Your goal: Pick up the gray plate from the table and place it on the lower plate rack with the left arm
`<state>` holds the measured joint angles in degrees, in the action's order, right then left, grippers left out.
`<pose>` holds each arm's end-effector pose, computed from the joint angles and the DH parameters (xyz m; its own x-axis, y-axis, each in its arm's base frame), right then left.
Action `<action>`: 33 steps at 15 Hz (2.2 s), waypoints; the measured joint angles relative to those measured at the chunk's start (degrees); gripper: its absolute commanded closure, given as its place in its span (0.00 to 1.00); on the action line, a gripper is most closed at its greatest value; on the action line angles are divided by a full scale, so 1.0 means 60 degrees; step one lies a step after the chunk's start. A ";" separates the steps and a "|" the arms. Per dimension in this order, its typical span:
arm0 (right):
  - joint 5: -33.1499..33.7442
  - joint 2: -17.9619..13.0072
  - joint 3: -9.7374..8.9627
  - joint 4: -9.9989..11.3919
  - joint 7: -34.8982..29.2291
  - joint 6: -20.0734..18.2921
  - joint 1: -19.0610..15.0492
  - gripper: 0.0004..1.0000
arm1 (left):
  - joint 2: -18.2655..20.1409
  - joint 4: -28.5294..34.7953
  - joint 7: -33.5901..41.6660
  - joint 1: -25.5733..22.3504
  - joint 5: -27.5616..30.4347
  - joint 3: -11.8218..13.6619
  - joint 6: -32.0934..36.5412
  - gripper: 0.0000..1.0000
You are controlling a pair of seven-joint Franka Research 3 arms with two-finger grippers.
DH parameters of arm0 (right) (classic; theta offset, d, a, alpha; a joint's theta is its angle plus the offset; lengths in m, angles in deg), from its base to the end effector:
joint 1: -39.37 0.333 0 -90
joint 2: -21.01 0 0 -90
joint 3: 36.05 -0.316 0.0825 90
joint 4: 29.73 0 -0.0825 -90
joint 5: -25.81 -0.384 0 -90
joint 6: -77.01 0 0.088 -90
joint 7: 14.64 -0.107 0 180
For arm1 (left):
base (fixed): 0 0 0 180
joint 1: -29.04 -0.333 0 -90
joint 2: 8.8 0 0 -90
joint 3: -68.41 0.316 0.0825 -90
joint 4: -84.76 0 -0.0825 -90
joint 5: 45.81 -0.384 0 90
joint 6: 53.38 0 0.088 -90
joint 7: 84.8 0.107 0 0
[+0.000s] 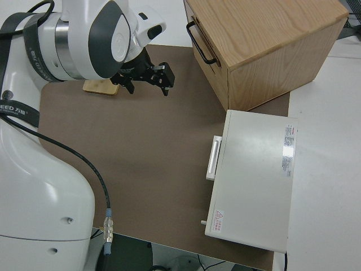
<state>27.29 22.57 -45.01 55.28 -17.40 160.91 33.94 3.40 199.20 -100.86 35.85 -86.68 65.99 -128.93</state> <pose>0.5515 0.0297 0.6412 0.9989 0.0108 -0.0451 0.0119 -0.9996 0.0237 0.4508 0.0084 0.5539 0.9563 0.2182 -0.1945 0.0081 -0.6851 -0.7284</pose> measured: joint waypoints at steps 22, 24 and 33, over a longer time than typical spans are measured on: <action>0.0000 0.0000 0.0000 0.0000 0.0000 0.0000 0.0000 0.02 | -0.0490 0.2375 -0.3227 -0.0007 -0.1343 0.0110 -0.2001 1.00; 0.0000 0.0000 0.0000 0.0000 0.0000 0.0000 0.0000 0.02 | -0.0687 0.2464 -0.3600 -0.0006 -0.1431 0.0109 -0.2151 1.00; 0.0000 0.0000 0.0000 0.0000 0.0000 0.0000 0.0000 0.02 | -0.1113 0.2505 -0.3918 -0.0012 -0.1510 0.0110 -0.2472 1.00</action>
<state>27.29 22.57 -45.01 55.28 -17.40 160.91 33.94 -3.28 214.23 -124.36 35.78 -95.74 66.65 -143.76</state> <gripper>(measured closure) 0.013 0.987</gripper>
